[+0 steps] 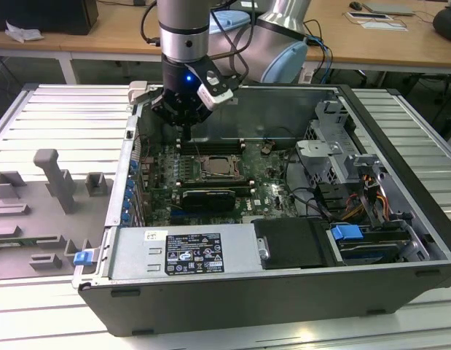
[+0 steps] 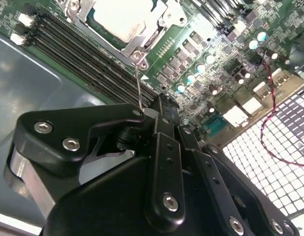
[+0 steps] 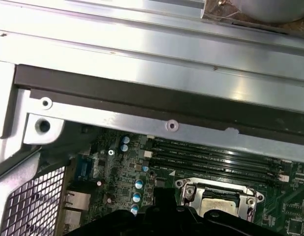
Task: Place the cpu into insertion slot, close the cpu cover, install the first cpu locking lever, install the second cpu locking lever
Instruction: 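Install the first cpu locking lever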
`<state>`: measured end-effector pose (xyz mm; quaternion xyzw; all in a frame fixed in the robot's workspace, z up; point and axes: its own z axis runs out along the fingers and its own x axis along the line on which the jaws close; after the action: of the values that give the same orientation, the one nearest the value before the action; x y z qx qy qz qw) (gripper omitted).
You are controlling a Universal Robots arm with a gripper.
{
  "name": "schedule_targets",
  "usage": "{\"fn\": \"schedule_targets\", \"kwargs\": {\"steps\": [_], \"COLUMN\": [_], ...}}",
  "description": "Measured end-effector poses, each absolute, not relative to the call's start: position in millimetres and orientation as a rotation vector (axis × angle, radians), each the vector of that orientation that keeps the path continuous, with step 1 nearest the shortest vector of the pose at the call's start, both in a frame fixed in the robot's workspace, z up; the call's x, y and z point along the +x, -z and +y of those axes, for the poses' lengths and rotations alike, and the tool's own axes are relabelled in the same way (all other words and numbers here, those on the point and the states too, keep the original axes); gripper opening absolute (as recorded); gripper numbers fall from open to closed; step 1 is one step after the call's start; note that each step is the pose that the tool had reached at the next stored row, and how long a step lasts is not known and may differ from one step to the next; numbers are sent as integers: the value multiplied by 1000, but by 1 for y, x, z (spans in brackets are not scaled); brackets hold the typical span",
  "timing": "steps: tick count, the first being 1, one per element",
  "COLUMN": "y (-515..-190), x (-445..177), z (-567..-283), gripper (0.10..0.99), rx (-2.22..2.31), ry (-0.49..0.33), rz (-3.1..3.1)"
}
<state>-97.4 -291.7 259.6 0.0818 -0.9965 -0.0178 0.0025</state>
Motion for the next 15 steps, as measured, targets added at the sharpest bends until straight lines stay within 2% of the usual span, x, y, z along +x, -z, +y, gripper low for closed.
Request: {"fn": "schedule_targets", "kwargs": {"steps": [15], "y": [-252], "x": [-54], "z": [-288], "gripper": [106], "rx": [156], "ry": [64], "rz": [-3133]}}
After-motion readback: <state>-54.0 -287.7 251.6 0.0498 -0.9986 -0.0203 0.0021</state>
